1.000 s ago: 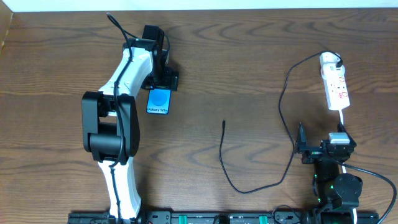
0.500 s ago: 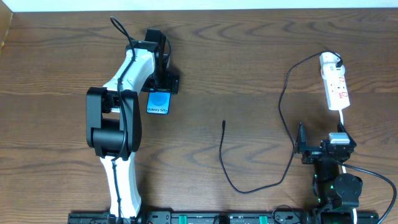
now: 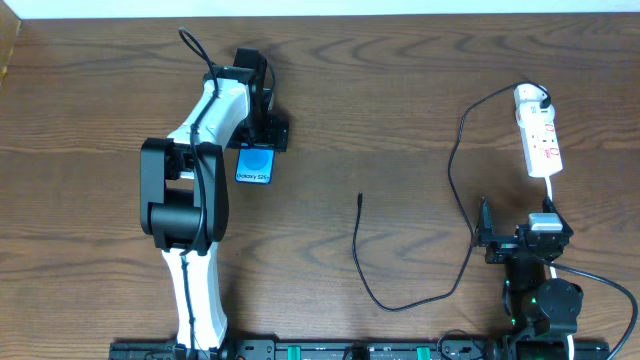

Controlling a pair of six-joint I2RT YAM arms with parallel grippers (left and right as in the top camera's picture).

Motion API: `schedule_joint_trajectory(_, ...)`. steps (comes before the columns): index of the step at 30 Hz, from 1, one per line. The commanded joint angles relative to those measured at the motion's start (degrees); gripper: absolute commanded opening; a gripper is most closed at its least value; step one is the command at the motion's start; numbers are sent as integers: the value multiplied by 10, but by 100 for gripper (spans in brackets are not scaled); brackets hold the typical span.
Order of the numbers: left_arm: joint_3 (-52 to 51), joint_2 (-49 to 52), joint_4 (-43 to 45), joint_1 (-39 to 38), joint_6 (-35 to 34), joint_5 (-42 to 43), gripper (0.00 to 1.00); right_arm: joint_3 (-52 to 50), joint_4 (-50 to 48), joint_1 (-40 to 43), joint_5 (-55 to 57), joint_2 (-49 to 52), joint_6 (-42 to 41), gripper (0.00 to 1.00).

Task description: Plug charger to phone and switch on socket

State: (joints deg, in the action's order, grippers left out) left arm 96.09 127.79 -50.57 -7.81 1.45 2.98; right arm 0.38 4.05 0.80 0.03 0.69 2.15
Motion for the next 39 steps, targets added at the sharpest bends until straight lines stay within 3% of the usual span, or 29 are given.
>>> schedule_joint_trajectory(1,-4,32,-1,1,-2,-15,96,-1,3,3,5,-3,5,99)
schedule_joint_trajectory(39,-4,32,-10,1,17,2,90,-1,3,3,5,-3,5,99)
